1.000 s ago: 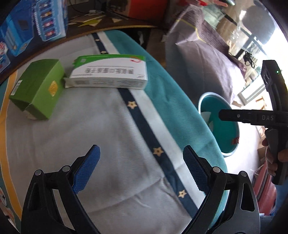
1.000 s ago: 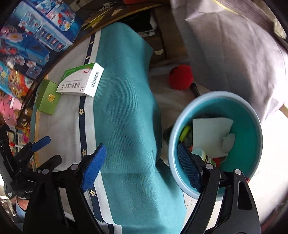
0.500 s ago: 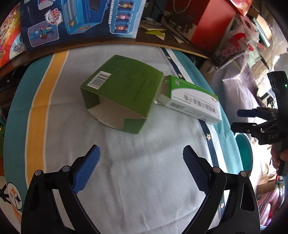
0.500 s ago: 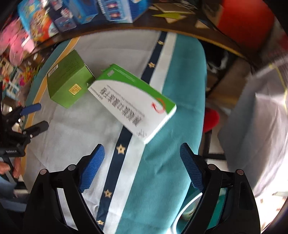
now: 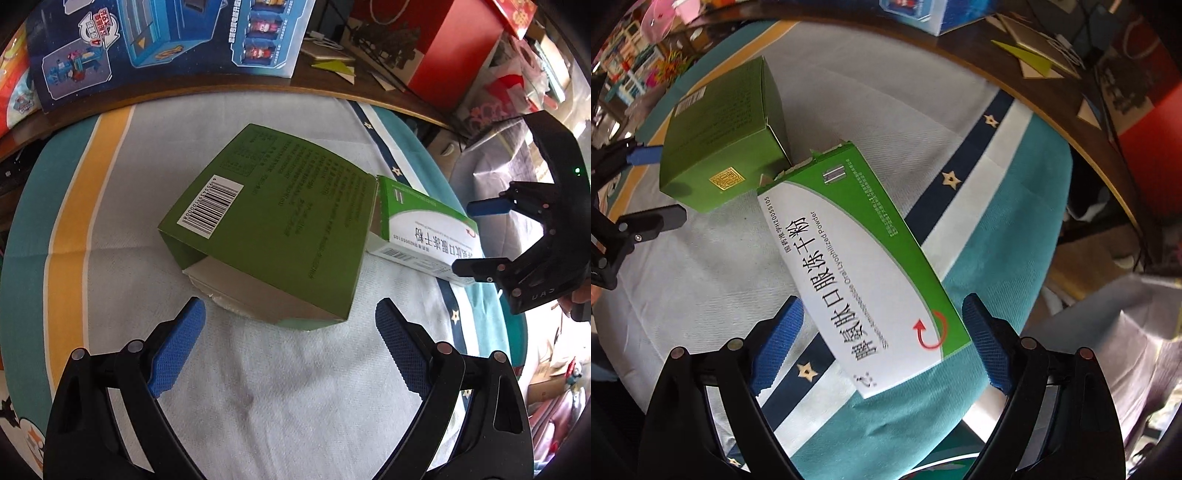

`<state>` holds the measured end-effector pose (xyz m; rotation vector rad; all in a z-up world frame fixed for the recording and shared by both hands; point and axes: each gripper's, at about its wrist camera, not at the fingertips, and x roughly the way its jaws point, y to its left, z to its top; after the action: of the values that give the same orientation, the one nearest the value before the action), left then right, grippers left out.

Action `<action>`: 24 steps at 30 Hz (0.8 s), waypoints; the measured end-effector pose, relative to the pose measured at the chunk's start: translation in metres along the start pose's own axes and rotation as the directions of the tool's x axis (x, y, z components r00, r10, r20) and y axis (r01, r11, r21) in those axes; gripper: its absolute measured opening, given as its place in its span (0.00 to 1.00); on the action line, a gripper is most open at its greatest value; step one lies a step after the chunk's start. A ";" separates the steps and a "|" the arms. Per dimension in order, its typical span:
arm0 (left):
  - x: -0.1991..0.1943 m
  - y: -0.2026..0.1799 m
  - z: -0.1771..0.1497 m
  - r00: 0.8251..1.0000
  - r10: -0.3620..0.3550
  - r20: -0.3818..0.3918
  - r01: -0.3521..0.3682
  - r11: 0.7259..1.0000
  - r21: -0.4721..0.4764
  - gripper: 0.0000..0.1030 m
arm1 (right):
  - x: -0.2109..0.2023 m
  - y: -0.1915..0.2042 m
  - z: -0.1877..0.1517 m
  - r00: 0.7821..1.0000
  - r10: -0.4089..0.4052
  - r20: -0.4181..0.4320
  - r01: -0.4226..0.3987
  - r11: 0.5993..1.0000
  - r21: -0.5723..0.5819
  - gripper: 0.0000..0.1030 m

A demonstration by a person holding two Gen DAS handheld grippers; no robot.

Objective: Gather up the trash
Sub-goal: 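Grasp the green box with the left tool while the right tool grasps the medicine box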

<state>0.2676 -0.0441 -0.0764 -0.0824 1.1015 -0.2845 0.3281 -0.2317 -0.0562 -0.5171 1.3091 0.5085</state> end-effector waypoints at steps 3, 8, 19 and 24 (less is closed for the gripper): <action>0.003 0.002 0.001 1.000 -0.002 -0.005 0.002 1.000 -0.003 0.91 | 0.009 0.002 0.005 1.000 0.007 -0.006 -0.007 1.000 -0.027 0.87; 0.007 0.005 0.004 1.000 -0.001 -0.005 0.001 1.000 -0.008 0.91 | 0.027 0.000 0.008 1.000 0.010 0.002 -0.010 1.000 -0.016 0.87; 0.011 -0.003 0.012 0.998 -0.030 0.051 0.030 1.000 -0.007 0.85 | 0.013 0.005 -0.026 0.996 0.040 0.082 -0.054 0.981 0.186 0.71; 0.019 -0.014 0.015 0.998 -0.062 0.028 0.062 0.998 0.002 0.28 | 0.004 0.002 -0.052 0.991 0.069 0.115 -0.103 0.941 0.322 0.70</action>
<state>0.2862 -0.0635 -0.0837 -0.1188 1.0717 -0.3384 0.2878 -0.2619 -0.0698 -0.1552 1.2899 0.3730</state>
